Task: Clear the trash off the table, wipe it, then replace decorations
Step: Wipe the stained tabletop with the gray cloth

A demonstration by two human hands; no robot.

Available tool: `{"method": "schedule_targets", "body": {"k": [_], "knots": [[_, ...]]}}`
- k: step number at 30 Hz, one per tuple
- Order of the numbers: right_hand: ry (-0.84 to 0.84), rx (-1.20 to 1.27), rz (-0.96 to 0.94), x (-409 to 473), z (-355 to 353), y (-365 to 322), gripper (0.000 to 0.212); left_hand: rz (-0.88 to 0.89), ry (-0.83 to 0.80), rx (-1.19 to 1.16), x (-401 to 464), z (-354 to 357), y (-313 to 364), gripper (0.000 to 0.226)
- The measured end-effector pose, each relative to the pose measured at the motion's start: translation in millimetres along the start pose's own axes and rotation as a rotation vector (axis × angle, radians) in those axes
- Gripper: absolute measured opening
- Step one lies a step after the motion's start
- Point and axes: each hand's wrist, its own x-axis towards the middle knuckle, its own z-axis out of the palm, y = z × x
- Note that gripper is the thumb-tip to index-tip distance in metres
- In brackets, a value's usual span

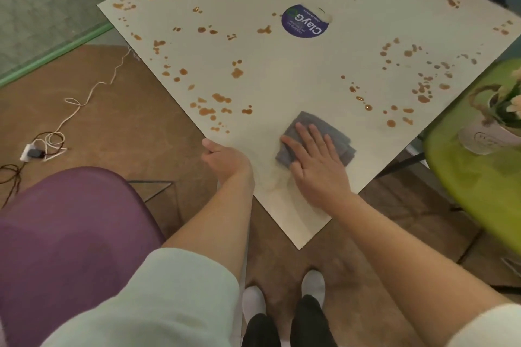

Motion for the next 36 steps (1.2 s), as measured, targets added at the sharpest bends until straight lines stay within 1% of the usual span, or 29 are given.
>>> {"method": "schedule_targets", "body": {"k": [2,4,6,7,8,10,12,13,15,17,18,19,21,23,24,26,28,29,30,31,34,35,36], "knots": [[0.002,-0.022,-0.046,-4.8,6.3,-18.2,0.058,0.007,0.004,0.029,-0.1,-0.7,0.6,0.062],[-0.019,-0.06,-0.179,-32.1,18.4,-32.9,0.051,0.007,-0.019,0.029,-4.2,-2.2,2.7,0.063],[-0.072,-0.091,-0.275,-45.9,18.9,-25.7,0.05,0.016,-0.015,0.018,-6.9,-4.5,3.7,0.063],[-0.08,-0.098,-0.284,-39.2,16.4,-16.8,0.051,0.017,-0.013,0.017,-6.8,-5.0,3.8,0.063],[-0.073,-0.092,-0.252,-26.8,11.7,-8.5,0.051,0.013,-0.011,0.02,-6.9,-5.0,4.4,0.063],[-0.042,-0.075,-0.128,-0.9,4.1,2.8,0.051,0.002,-0.009,0.036,-6.2,-4.7,5.2,0.064],[-0.003,-0.082,-0.076,0.0,6.7,-6.8,0.052,0.001,0.001,0.049,-5.0,-4.4,4.1,0.065],[0.009,-0.083,-0.101,-13.3,11.0,-15.5,0.053,0.004,0.007,0.059,-5.3,-4.7,3.7,0.065],[-0.021,-0.1,-0.248,-52.6,18.8,-25.0,0.052,0.008,0.011,0.082,-8.0,-4.9,3.2,0.065],[-0.088,-0.145,-0.359,-65.8,16.1,-10.5,0.051,0.017,0.012,0.099,-9.7,-5.0,3.3,0.065],[-0.082,-0.147,-0.364,-55.2,11.8,-1.3,0.05,0.016,0.016,0.097,-9.7,-4.9,3.8,0.065],[-0.058,-0.142,-0.326,-39.1,6.9,5.2,0.05,0.015,0.017,0.095,-10.1,-4.6,4.1,0.065],[-0.067,-0.113,-0.19,-3.1,-0.9,9.8,0.051,0.015,0.02,0.094,-9.8,-4.5,4.6,0.064],[-0.068,-0.089,-0.138,9.8,0.5,1.3,0.053,0.018,0.031,0.098,-9.2,-4.8,4.0,0.064],[-0.053,-0.096,-0.159,3.1,3.9,-5.4,0.054,0.02,0.036,0.102,-9.0,-5.5,3.7,0.064],[-0.056,-0.114,-0.292,-27.3,11.8,-11.2,0.054,0.031,0.031,0.09,-9.4,-4.8,3.8,0.064],[-0.105,-0.156,-0.441,-49.3,11.1,-1.3,0.052,0.042,0.028,0.077,-9.6,-4.5,3.2,0.064],[-0.119,-0.171,-0.476,-46.2,8.9,7.9,0.052,0.041,0.029,0.077,-9.7,-4.7,2.6,0.064],[-0.105,-0.169,-0.461,-34.7,5.8,16.5,0.052,0.037,0.032,0.078,-9.6,-4.7,2.2,0.064],[-0.079,-0.148,-0.404,-18.8,1.9,22.4,0.053,0.037,0.035,0.081,-9.7,-4.6,1.6,0.064],[-0.056,-0.028,-0.136,35.4,-9.3,23.9,0.059,0.037,0.047,0.089,-8.0,-3.6,1.6,0.065],[-0.045,-0.009,-0.093,41.1,-7.2,16.9,0.06,0.037,0.05,0.094,-7.6,-4.0,0.7,0.065],[-0.029,-0.001,-0.092,40.9,-4.7,8.3,0.06,0.038,0.054,0.101,-7.4,-3.3,0.5,0.065]]}}
